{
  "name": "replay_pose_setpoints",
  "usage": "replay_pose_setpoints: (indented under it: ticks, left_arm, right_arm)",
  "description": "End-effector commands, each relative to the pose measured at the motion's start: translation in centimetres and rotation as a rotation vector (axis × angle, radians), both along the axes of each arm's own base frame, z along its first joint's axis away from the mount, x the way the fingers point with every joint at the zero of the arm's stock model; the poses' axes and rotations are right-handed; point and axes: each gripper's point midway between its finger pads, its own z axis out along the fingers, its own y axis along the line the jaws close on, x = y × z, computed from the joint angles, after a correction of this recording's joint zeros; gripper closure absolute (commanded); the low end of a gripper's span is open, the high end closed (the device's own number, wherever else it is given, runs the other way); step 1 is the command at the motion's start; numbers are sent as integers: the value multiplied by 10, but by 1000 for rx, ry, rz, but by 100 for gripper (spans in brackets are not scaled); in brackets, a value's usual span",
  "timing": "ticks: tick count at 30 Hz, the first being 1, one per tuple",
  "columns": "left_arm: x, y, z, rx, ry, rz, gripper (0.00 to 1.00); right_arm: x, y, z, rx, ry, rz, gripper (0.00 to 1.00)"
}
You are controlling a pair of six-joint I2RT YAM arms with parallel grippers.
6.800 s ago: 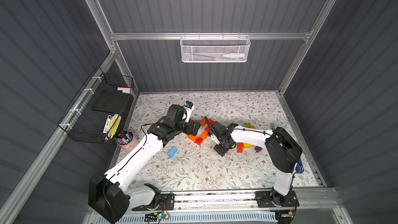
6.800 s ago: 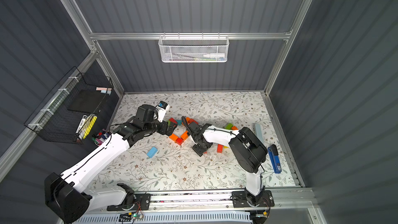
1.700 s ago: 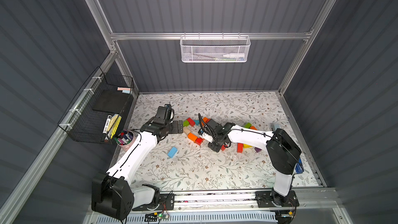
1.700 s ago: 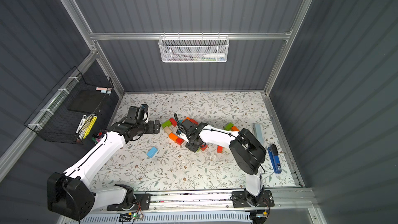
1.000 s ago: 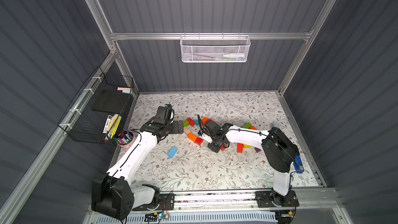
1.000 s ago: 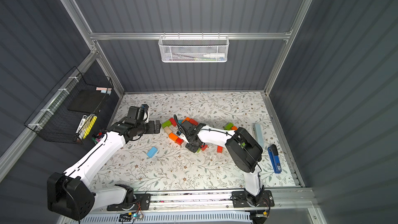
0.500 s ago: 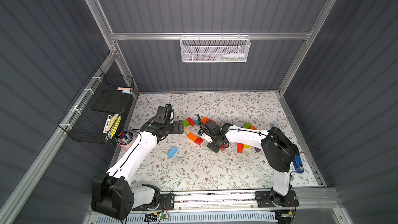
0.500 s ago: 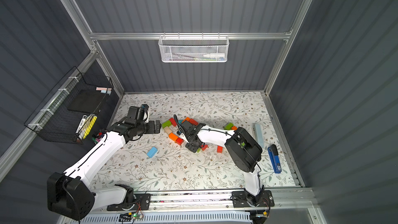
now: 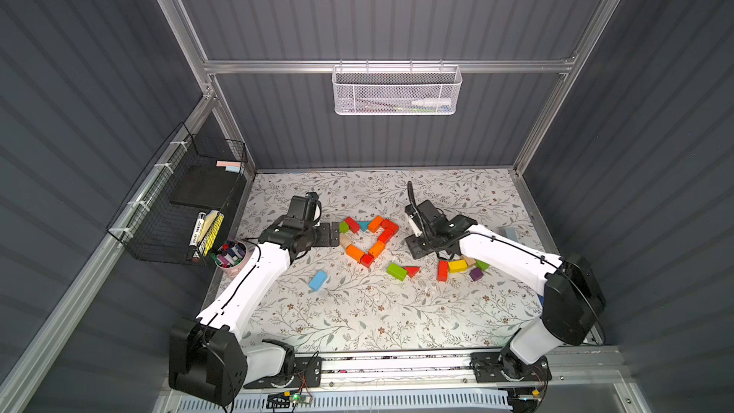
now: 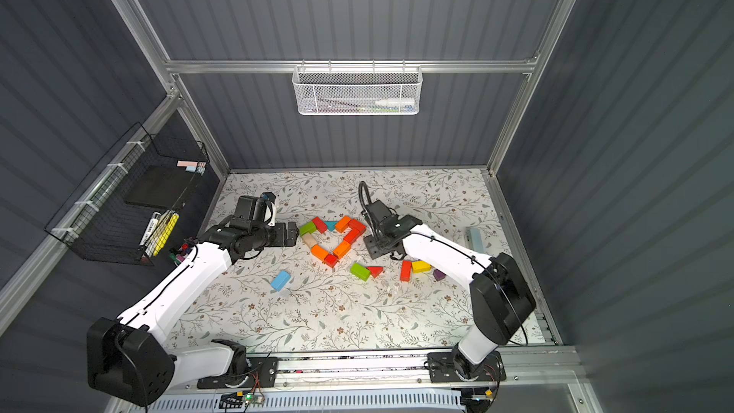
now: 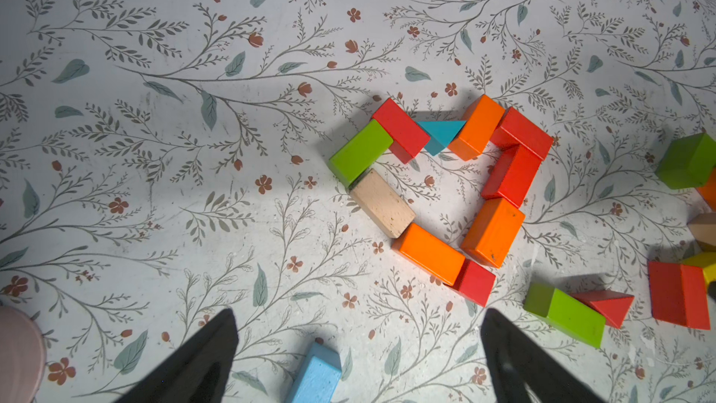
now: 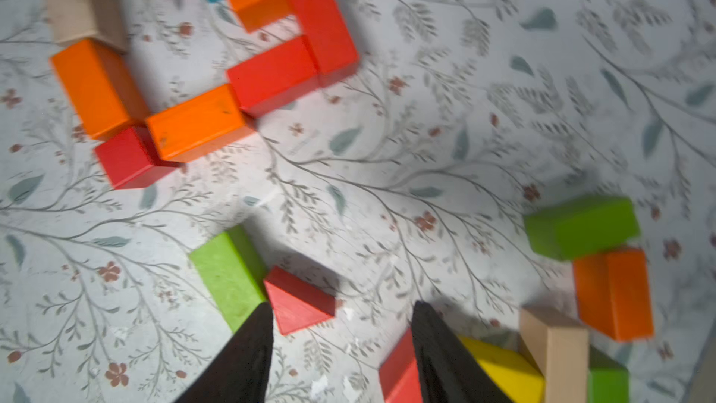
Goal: Assemble a heart with building blocks
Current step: Assemble the building block at the center of the board.
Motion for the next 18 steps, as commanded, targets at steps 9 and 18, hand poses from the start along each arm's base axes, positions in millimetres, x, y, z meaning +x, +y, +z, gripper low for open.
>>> replay_pose_setpoints:
  ticks: [9,18]
  left_arm:
    - [-4,-7,12,-48,-30,-29,1]
    - [-5,-8,15,-56,-36,-30,1]
  right_arm:
    - [-35,-65,-56,45,206,-468,43]
    - [-41,-59,-82,127,266,-541,56]
